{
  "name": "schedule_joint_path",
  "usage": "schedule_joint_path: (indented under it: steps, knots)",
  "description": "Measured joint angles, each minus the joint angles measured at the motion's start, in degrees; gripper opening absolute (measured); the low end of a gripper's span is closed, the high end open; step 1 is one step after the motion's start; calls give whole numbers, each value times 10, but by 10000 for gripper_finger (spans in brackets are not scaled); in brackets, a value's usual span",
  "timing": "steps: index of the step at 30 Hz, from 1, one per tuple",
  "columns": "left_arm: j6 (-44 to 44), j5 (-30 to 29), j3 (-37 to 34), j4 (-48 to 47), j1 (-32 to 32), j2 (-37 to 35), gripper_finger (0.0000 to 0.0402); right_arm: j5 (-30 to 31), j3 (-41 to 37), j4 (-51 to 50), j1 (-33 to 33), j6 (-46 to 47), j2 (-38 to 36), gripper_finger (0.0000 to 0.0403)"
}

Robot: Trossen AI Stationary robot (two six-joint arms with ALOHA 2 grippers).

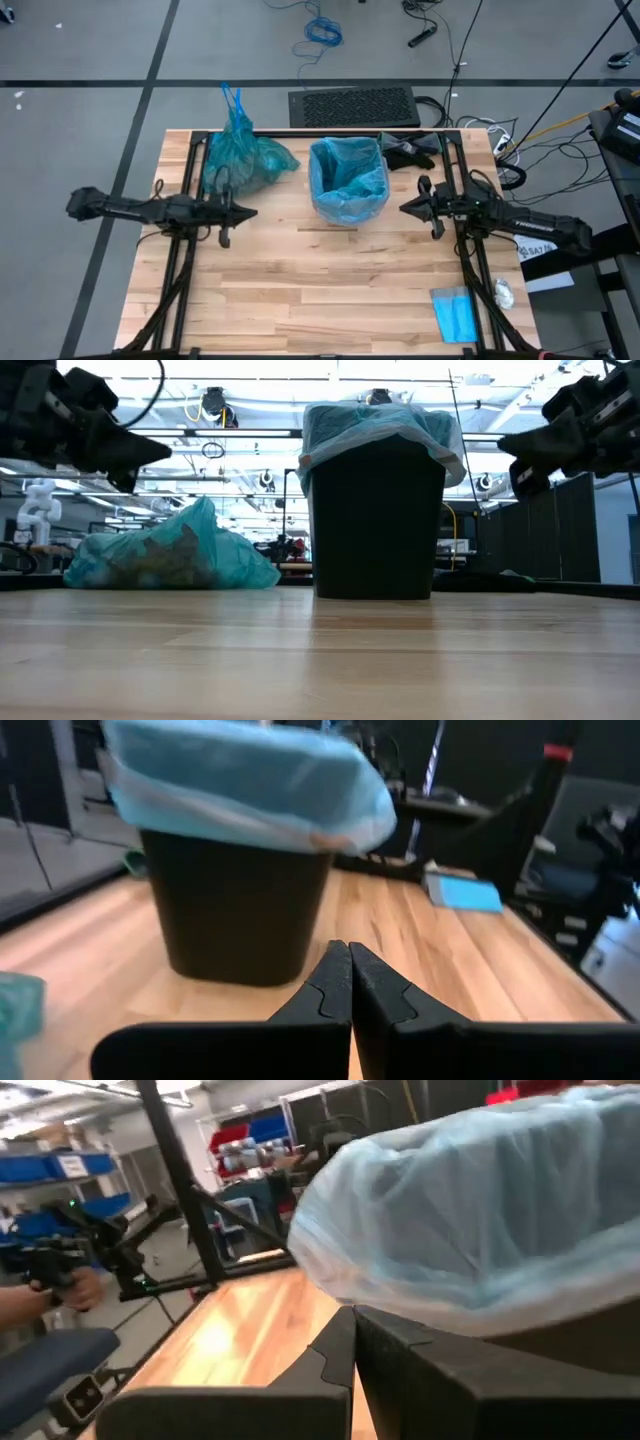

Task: Place trash/remove bag and relplace
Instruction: Return to Home Position

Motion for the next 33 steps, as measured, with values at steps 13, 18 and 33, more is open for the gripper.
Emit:
schedule_joint_path:
  steps: [13,18,33]
  knots:
    - [-14,-109,0,-86,0,-133,1,67,0,3,-19,43,-23,0]
    - [-14,-107,0,-86,0,-133,1,60,0,3,-19,43,-21,0]
    - [-14,-104,1,-84,0,-133,1,59,0,3,-19,42,-21,0]
